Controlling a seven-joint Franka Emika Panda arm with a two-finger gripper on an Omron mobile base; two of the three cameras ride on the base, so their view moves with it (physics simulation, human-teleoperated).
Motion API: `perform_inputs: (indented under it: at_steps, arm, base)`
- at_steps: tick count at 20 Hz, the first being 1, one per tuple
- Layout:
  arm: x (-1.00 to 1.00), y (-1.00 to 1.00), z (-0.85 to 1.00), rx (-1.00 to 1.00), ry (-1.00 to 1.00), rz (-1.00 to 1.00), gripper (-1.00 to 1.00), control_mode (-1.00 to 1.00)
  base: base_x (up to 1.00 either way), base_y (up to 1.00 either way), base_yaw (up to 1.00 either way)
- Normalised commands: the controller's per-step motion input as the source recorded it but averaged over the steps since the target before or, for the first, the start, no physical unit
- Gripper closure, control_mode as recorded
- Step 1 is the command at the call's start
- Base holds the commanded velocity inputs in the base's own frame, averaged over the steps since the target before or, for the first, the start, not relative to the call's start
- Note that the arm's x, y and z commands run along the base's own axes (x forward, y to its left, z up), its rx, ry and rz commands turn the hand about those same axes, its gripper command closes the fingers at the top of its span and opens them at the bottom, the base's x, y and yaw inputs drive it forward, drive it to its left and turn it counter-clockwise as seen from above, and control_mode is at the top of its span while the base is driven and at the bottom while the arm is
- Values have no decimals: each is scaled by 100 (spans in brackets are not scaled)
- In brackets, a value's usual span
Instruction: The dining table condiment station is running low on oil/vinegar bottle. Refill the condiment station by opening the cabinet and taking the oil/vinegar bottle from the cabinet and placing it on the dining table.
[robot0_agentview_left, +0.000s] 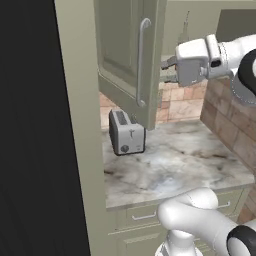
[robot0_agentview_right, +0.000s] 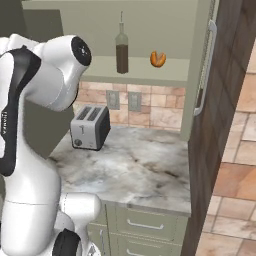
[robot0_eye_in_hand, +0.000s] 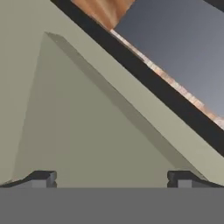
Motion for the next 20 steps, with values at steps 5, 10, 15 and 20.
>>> perform_inputs:
  at_steps: [5,10,15,20]
  arm:
    - [-11,100,-19,-8,-17,16,-100,-100]
    - [-48,68,-5,-10,-30,11,-100,-100]
    - [-13,-27,0,0,-21,-4,-100,-100]
    - [0,-94,0,12,-8,-18,-100,-100]
  base:
    - [0,0,0]
    - [0,0,0]
    - [0,0,0]
    - [0,0,0]
